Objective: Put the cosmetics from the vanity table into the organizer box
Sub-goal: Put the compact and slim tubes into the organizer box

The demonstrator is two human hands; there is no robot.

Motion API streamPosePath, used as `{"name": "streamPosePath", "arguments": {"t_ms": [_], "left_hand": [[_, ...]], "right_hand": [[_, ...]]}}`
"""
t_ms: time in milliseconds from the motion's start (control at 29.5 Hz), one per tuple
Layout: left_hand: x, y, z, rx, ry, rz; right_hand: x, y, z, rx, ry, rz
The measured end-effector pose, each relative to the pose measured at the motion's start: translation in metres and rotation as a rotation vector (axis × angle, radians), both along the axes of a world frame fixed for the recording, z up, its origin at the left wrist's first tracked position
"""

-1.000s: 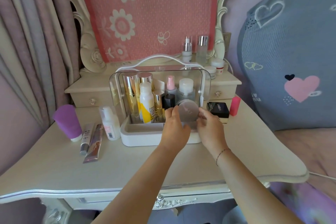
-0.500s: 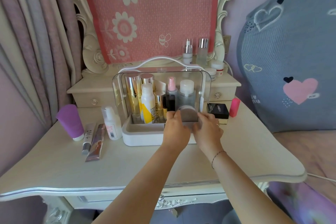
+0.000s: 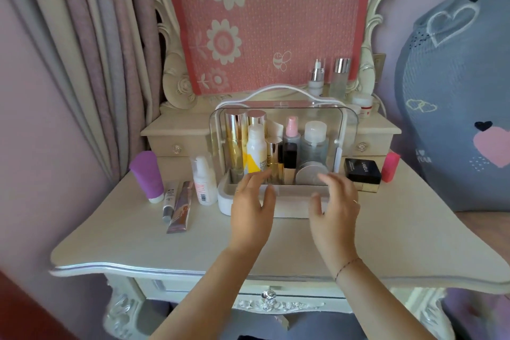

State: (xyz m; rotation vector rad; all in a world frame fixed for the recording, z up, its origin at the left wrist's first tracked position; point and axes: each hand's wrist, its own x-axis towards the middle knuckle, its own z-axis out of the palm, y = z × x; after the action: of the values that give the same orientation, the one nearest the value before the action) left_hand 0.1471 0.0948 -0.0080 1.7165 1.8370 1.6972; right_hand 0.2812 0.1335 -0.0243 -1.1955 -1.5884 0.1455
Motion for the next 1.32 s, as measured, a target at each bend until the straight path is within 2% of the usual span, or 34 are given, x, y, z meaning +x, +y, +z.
{"name": "streamPosePath", "arguments": {"t_ms": [102, 170, 238, 305, 407, 475, 746, 950, 1052, 1120, 1222, 1323], "left_hand": [[-0.038, -0.022, -0.003, 0.088, -0.026, 0.164], [-0.066, -0.035, -0.006, 0.088, -0.051, 0.288], [-0.094, -0.044, -0.011, 0.041, -0.026, 0.425], [-0.118, -0.052, -0.018, -0.090, -0.025, 0.505], [-0.141, -0.058, -0.025, -0.311, -0.044, 0.517], [-0.148, -0.059, -0.026, -0.358, 0.010, 0.512], [-0.156, -0.061, -0.032, -0.283, -0.052, 0.641], [-0.159, -0.110, -0.034, -0.205, -0.289, 0.693], [-0.146, -0.141, -0.034, -0.059, -0.497, 0.647], [-0.129, -0.150, -0.034, 0.046, -0.668, 0.535], [-0.099, -0.140, -0.030, 0.091, -0.919, 0.295], [-0.073, -0.116, -0.018, 0.072, -0.997, 0.094]], "right_hand": [[-0.021, -0.019, -0.007, 0.055, -0.032, 0.152], [-0.029, -0.021, -0.009, -0.010, -0.048, 0.260], [-0.032, -0.021, -0.010, -0.102, -0.063, 0.315], [-0.032, -0.020, -0.010, -0.125, -0.031, 0.304], [-0.028, -0.022, -0.010, -0.094, 0.035, 0.249], [-0.028, -0.023, -0.011, -0.107, 0.039, 0.248], [-0.028, -0.024, -0.012, -0.134, 0.009, 0.261], [-0.033, -0.036, -0.007, -0.089, -0.005, 0.286], [-0.043, -0.055, -0.009, -0.167, 0.027, 0.436], [-0.056, -0.066, -0.008, -0.391, 0.102, 0.628], [-0.076, -0.066, 0.006, -0.741, 0.406, 0.941], [-0.084, -0.051, 0.029, -0.733, 0.637, 1.049]]}}
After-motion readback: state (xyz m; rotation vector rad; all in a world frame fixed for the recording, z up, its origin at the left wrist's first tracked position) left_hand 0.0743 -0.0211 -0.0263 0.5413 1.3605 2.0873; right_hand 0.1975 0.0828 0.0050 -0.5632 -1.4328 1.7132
